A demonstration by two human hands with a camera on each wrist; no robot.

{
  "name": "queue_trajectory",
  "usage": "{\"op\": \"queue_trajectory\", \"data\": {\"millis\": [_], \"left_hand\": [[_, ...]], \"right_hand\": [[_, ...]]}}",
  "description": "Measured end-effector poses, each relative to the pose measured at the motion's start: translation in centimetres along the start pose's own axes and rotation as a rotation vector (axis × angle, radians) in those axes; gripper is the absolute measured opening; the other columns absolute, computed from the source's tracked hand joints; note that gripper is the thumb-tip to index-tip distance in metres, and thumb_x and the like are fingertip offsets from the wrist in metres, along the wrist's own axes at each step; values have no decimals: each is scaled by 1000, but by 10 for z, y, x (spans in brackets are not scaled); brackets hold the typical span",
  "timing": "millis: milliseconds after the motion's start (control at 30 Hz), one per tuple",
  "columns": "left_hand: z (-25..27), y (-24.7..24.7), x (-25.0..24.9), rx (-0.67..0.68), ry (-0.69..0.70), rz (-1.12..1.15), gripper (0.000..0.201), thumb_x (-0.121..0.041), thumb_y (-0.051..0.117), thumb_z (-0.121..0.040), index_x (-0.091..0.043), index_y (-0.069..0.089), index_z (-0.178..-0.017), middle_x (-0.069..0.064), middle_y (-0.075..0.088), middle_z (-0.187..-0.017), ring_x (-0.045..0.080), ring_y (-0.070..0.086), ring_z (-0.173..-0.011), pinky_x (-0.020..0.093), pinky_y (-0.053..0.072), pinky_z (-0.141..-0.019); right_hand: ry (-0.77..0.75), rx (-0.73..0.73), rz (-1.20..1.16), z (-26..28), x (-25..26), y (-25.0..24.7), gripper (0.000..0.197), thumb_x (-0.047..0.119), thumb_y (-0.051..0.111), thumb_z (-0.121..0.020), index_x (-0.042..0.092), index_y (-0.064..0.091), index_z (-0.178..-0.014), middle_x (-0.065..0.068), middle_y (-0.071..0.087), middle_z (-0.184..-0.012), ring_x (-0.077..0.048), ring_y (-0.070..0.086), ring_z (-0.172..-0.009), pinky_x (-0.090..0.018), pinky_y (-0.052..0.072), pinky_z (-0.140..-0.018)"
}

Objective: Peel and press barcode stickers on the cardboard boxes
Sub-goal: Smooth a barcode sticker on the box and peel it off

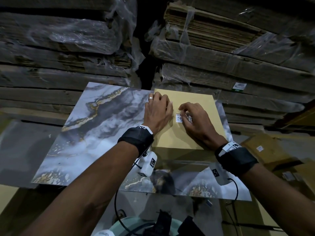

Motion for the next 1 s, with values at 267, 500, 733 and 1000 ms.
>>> {"op": "queue_trajectory", "data": {"millis": [267, 500, 733, 1000], "left_hand": [[-1, 1, 1, 2, -1, -29, 18, -30, 53, -91, -15, 58, -98, 6, 52, -103, 27, 45, -102, 48, 50, -80], [-1, 1, 2, 16, -12, -37, 18, -30, 51, -93, -14, 57, -99, 7, 52, -105, 28, 44, -104, 49, 49, -81], [-2, 1, 1, 10, -5, -45, 20, -30, 49, -96, -13, 58, -102, 8, 53, -108, 28, 44, -106, 49, 49, -84], [-1, 1, 1, -11, 3, -35, 20, -31, 50, -95, -14, 58, -99, 7, 52, -104, 27, 45, -102, 49, 49, -81]], "right_hand": [[37, -75, -37, 4, -4, -4, 15, 7, 58, -98, 16, 59, -110, 0, 63, -106, -13, 50, -97, -36, 46, -79], [81, -188, -77, 6, 2, -21, 33, 5, 64, -85, 14, 63, -118, -6, 49, -129, -13, 49, -115, -18, 42, -98], [-8, 128, -11, -9, -5, 5, 27, 22, 62, -91, 21, 74, -116, 6, 65, -113, -14, 50, -113, -41, 47, -97], [33, 159, -95, -16, -14, 6, 11, 22, 64, -97, 25, 74, -101, 4, 61, -102, -14, 52, -98, -25, 43, -83]]}}
Point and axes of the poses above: each hand's wrist, its own z-axis away from the middle knuckle, its own y-axis out of the palm, x = y × z, the point moved 8 cm from there along -z, towards the middle knuckle
